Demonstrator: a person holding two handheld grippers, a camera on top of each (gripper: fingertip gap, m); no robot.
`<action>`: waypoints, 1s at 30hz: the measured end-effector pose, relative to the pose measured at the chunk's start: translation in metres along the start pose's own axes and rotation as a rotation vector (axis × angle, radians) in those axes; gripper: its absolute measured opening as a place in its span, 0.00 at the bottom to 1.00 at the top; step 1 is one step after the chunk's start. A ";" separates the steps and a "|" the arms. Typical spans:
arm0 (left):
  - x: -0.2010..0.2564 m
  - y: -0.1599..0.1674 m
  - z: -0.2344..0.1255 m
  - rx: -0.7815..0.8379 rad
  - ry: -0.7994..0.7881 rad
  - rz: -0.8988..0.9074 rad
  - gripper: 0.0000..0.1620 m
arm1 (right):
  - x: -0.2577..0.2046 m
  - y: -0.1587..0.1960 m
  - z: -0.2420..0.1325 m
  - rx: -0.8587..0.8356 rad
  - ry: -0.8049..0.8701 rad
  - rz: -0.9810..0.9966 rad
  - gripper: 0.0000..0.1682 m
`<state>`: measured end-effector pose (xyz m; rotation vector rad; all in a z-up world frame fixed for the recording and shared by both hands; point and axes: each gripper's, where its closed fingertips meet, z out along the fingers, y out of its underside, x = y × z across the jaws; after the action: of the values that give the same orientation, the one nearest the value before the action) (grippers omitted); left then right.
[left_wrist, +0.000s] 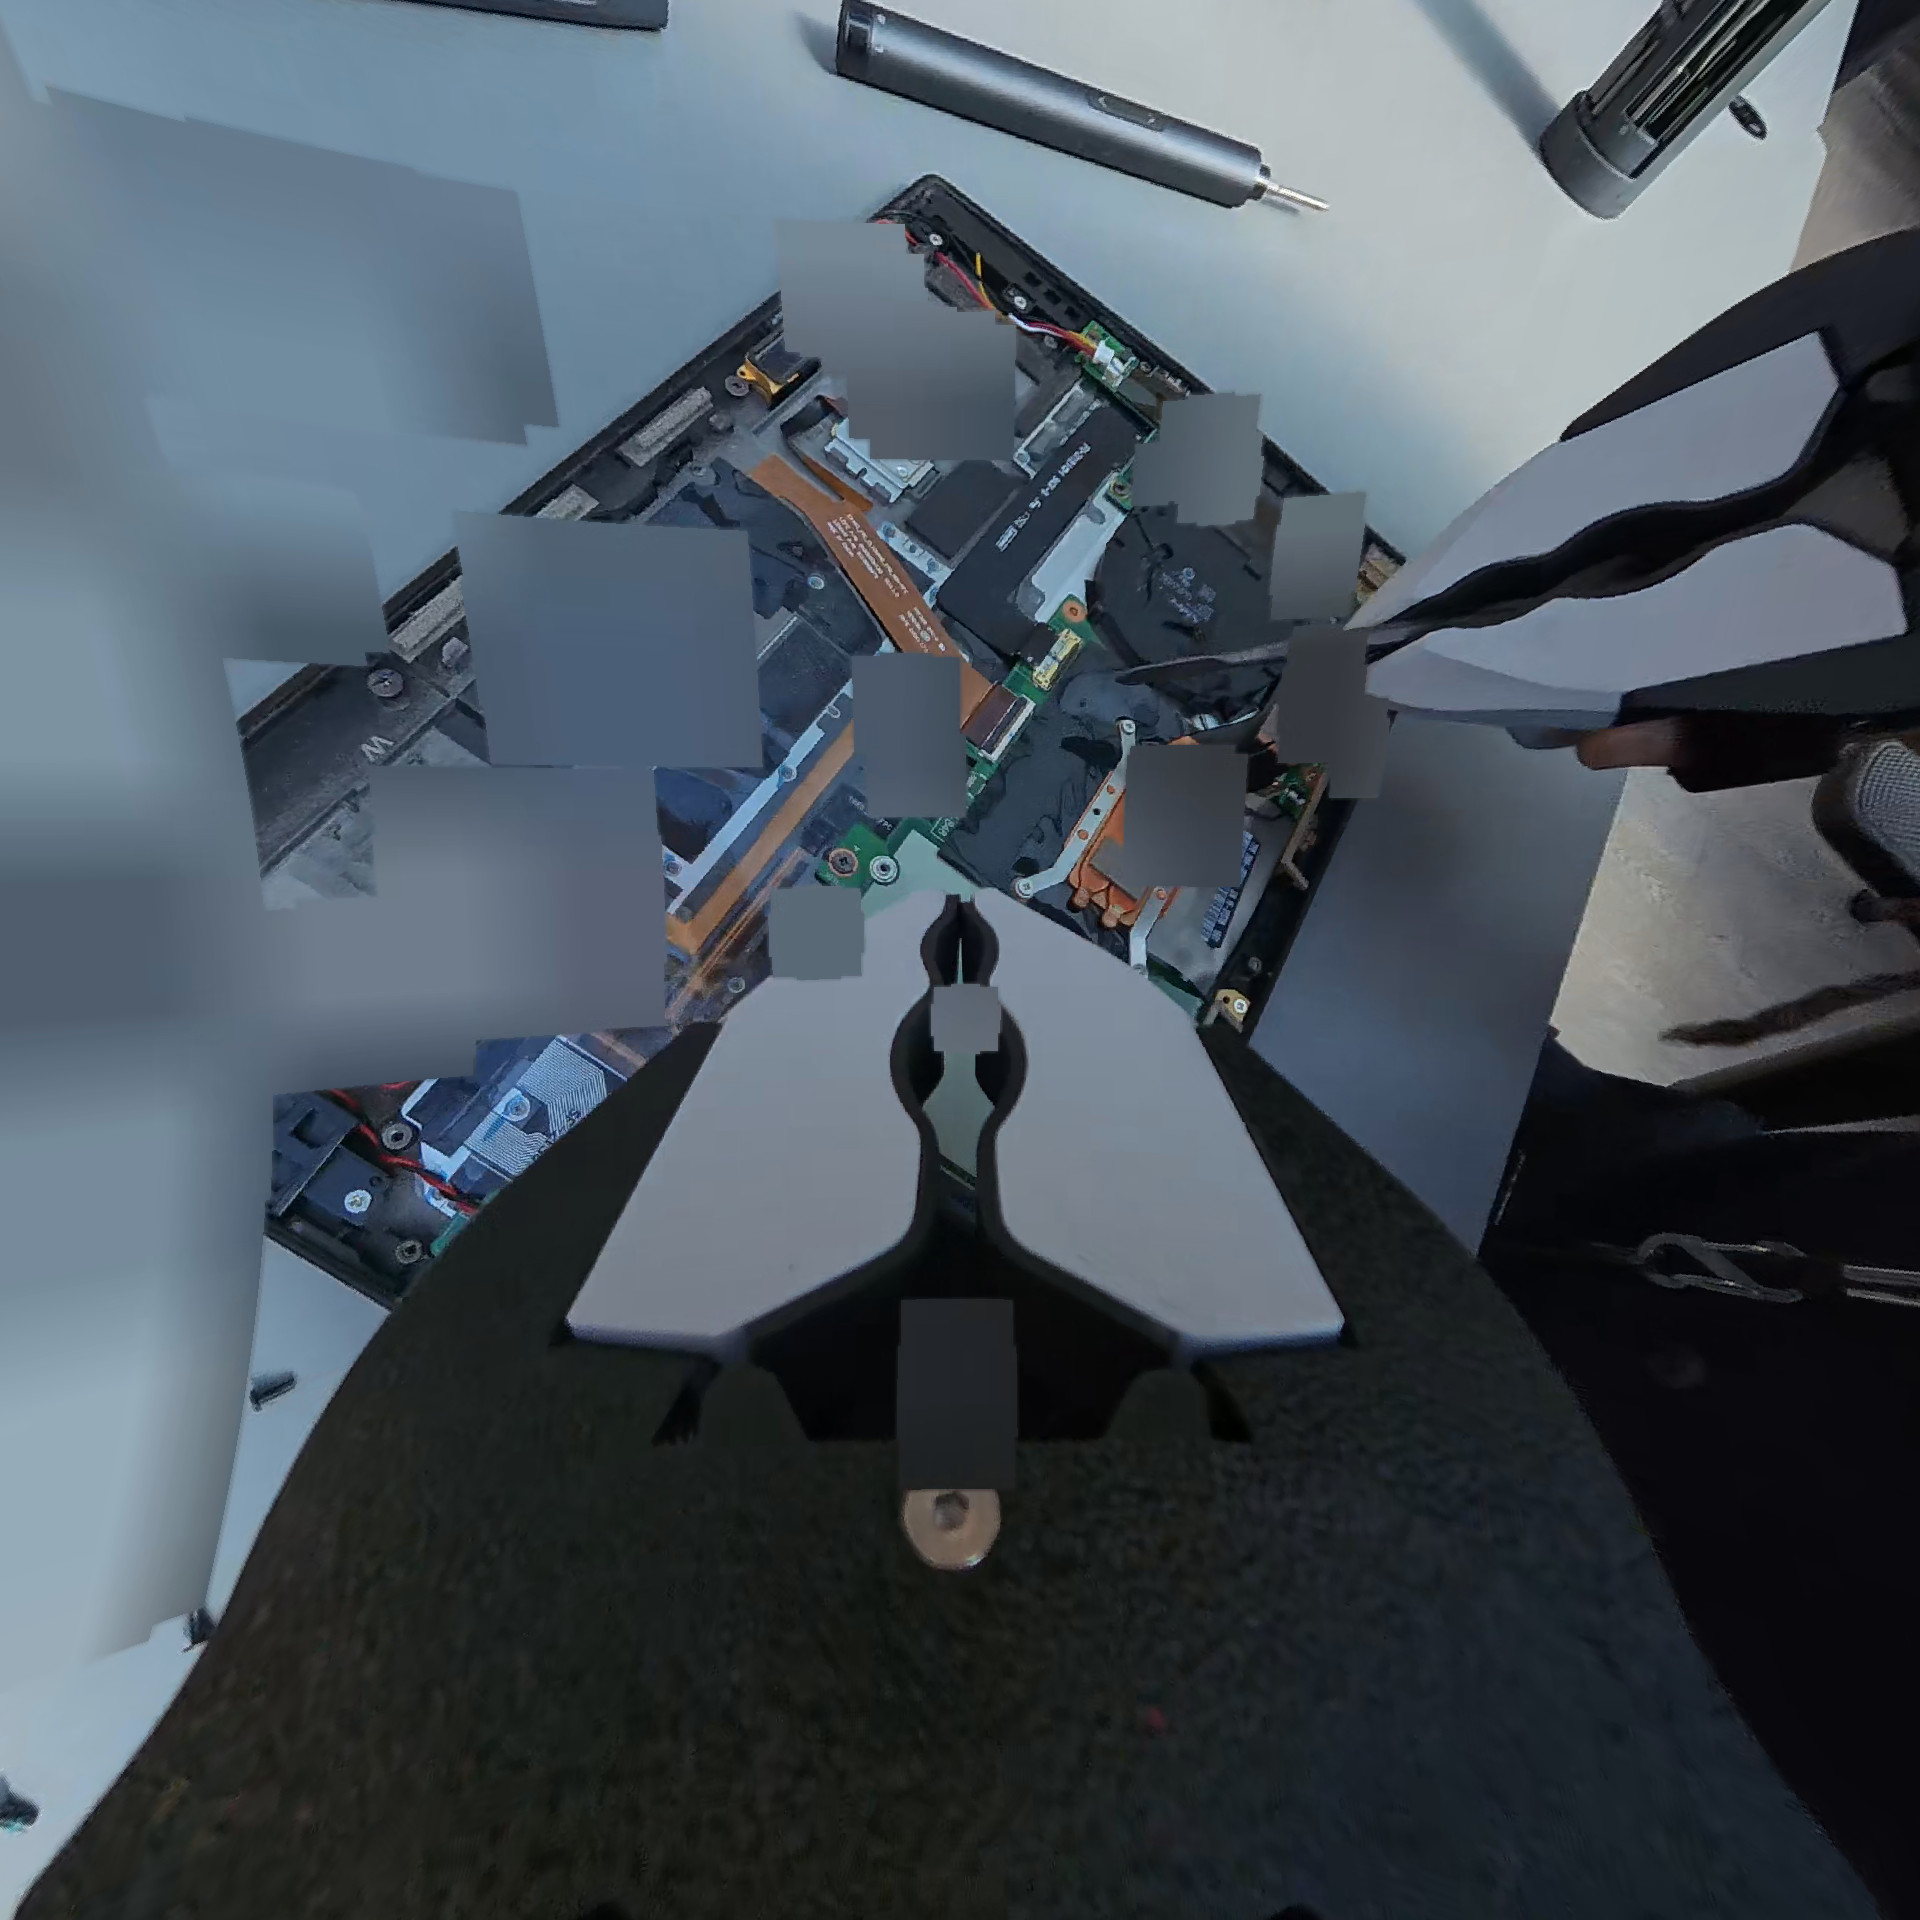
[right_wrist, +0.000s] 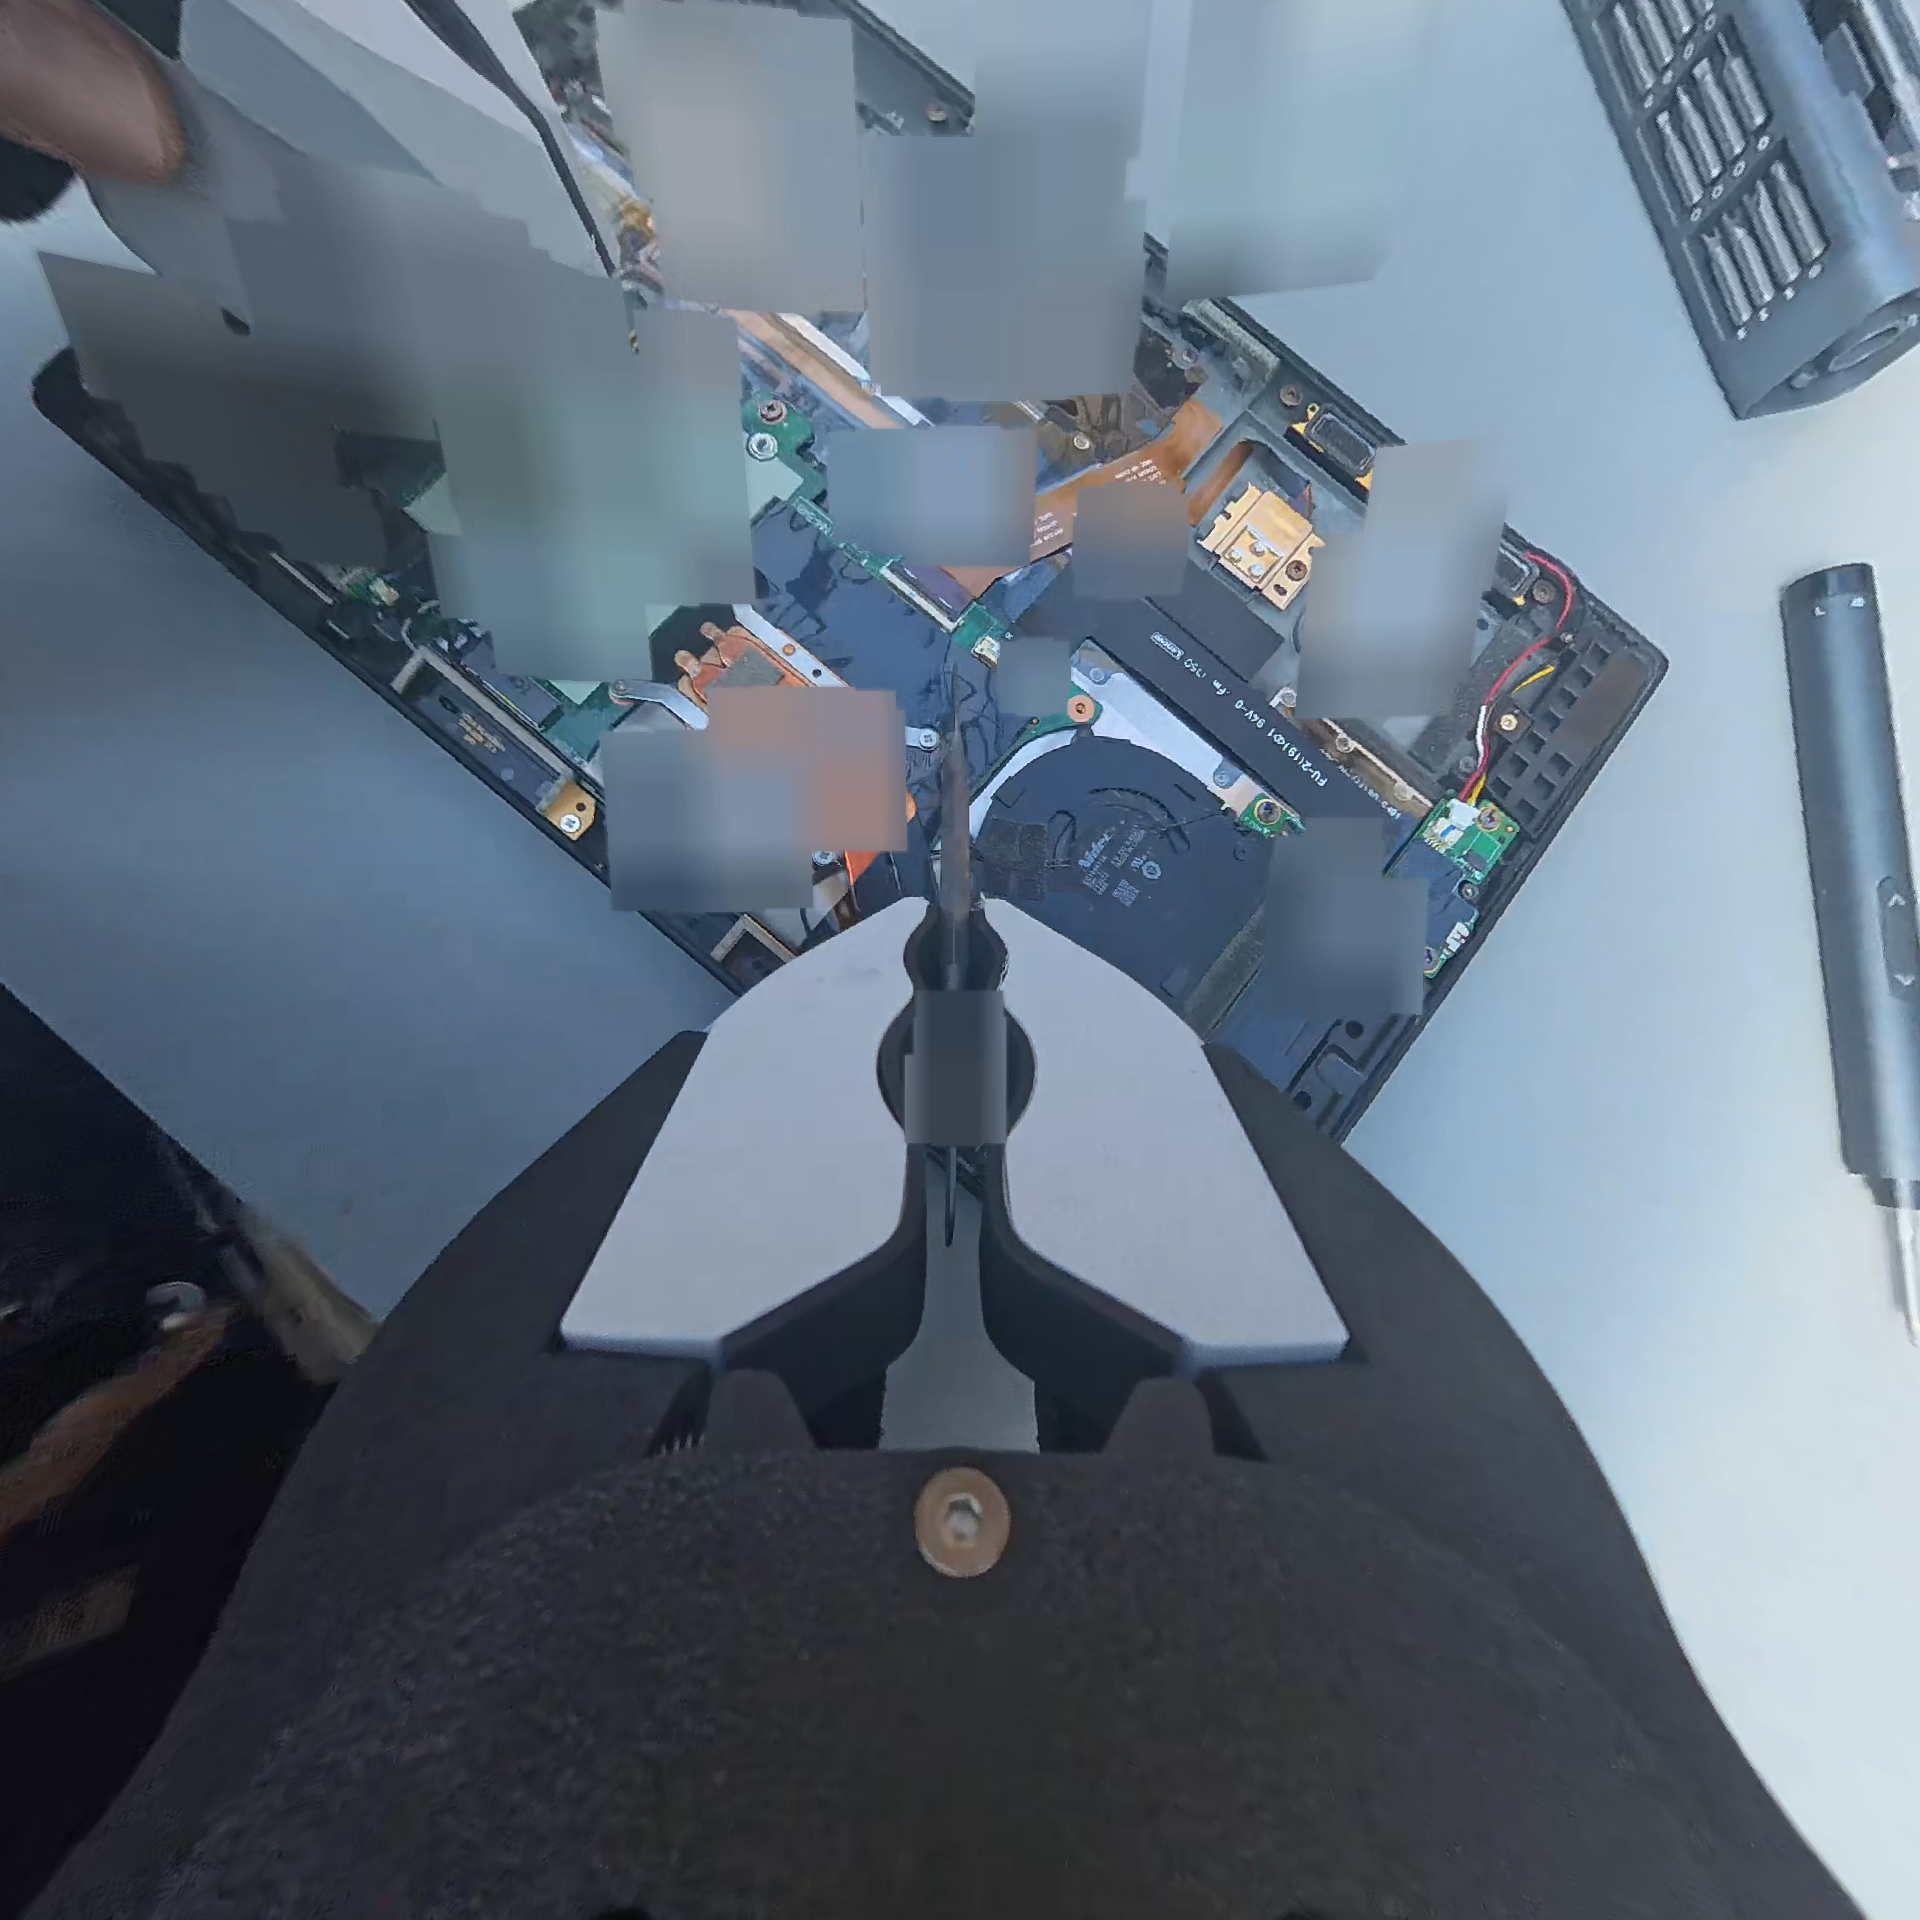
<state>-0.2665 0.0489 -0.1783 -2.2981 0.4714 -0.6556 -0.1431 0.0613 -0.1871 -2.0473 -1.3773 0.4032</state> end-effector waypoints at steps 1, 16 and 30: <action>0.002 0.001 0.002 -0.007 -0.004 0.014 0.00 | 0.002 0.001 0.002 -0.025 0.025 -0.047 0.02; -0.024 -0.001 0.011 -0.076 -0.085 0.049 0.00 | 0.003 -0.006 0.016 -0.093 0.048 -0.157 0.02; -0.033 0.005 0.002 -0.072 -0.125 0.040 0.00 | 0.012 -0.007 0.016 -0.056 0.022 -0.073 0.02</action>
<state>-0.2932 0.0626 -0.1939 -2.3737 0.4876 -0.4787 -0.1524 0.0789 -0.1935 -2.0332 -1.4605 0.3123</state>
